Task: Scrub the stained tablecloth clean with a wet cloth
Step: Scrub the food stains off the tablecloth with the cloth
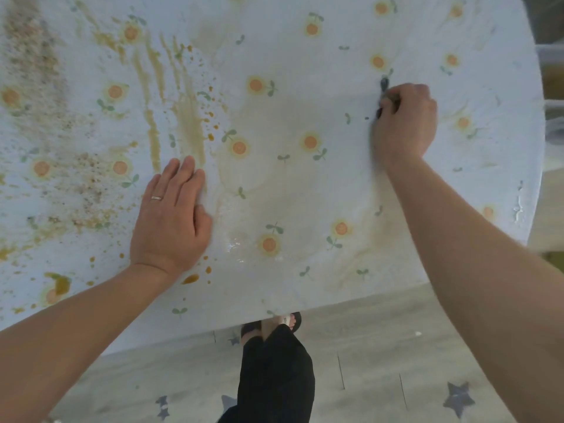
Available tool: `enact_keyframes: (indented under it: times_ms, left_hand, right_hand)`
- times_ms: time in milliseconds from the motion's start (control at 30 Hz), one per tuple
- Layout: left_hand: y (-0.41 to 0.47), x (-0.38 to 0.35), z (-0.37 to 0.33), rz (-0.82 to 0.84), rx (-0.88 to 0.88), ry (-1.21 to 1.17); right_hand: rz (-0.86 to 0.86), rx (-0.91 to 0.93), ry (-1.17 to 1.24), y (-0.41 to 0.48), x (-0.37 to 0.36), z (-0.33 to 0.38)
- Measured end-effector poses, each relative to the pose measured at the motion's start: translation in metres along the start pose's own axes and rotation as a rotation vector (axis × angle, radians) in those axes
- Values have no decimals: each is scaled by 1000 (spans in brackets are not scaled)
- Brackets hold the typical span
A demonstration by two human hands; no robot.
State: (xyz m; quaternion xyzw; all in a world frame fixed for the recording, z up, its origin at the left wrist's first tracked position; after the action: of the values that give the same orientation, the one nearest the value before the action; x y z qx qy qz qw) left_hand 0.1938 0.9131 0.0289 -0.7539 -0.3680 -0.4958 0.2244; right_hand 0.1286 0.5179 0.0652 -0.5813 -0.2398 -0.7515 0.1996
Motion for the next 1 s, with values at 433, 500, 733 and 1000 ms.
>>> enact_keyframes:
  times_ms: [433, 500, 733, 1000]
  left_hand:
    - [4, 0, -1, 14, 7, -4]
    - [1, -1, 0, 19, 7, -1]
    - [0, -1, 0, 5, -5, 3]
    - [2, 1, -1, 3, -8, -14]
  right_hand:
    - [23, 301, 10, -61, 3, 11]
    - [25, 182, -12, -43, 5, -15]
    - [1, 15, 168, -177, 14, -4]
    - [101, 521, 260, -266, 16, 53]
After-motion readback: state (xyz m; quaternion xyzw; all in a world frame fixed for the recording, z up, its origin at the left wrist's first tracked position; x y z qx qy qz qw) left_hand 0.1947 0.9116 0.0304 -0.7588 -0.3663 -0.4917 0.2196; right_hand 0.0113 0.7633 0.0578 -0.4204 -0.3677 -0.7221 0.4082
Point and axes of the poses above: each hand's wrist, its own y-axis towards the middle knuckle, its own x-axis out of the back of the hand, z = x × y, the point moved 8 cm from there along y, towards the middle knuckle, and after that the axes turned 8 degrees about -y, right-handed, at the moved point
